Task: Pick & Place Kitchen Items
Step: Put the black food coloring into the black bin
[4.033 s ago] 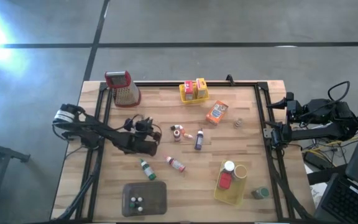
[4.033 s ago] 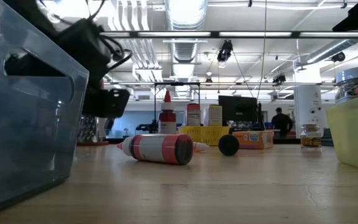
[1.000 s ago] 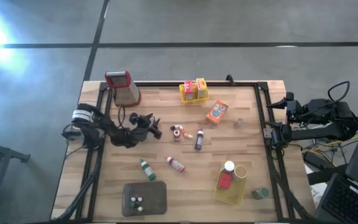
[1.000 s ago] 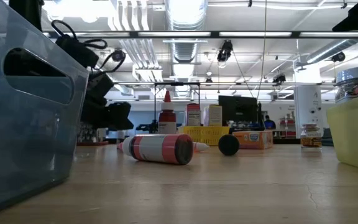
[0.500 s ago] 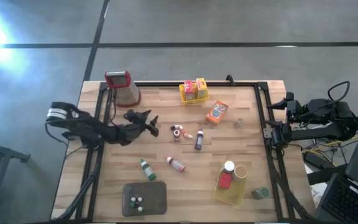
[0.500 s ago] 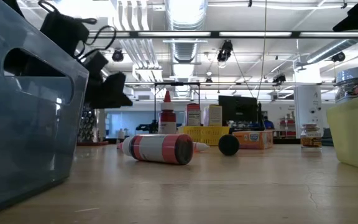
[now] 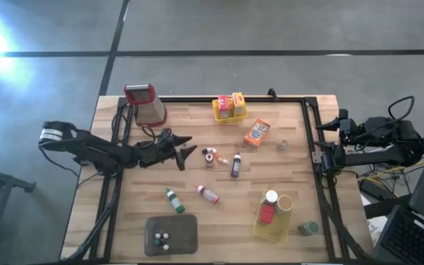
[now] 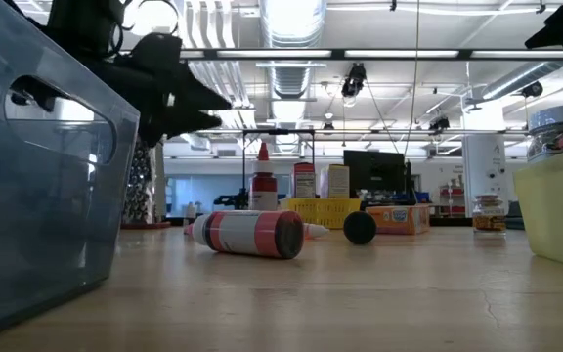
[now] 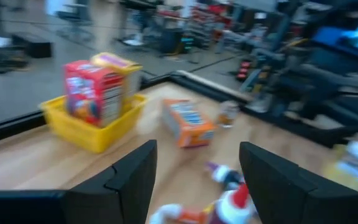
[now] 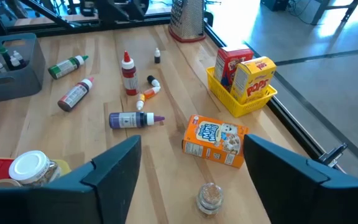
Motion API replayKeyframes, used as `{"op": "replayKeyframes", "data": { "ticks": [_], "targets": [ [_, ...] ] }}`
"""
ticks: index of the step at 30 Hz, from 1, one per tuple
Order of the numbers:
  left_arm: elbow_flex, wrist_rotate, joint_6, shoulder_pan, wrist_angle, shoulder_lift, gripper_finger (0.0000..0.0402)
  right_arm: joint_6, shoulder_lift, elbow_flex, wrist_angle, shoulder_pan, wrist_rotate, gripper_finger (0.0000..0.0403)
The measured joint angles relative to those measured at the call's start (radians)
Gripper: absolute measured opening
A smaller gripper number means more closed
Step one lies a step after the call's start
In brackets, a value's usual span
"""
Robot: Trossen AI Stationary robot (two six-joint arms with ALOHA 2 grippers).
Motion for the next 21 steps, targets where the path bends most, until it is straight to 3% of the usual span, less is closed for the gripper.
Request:
{"op": "replayKeyframes", "data": {
  "ticks": [6,11,21],
  "targets": [
    [0.048,0.076,0.000,-0.005,-0.037,0.000,0.0234,0.000,0.000,0.000,0.000,0.000,0.000,0.0254],
    [0.134,0.076,0.020,-0.004,-0.215,0.000,0.0234,0.000,0.000,0.000,0.000,0.000,0.000,0.0240],
    [0.565,0.039,0.044,0.008,-1.035,0.003,0.0234,0.000,0.000,0.000,0.000,0.000,0.000,0.0219]
  ]
}}
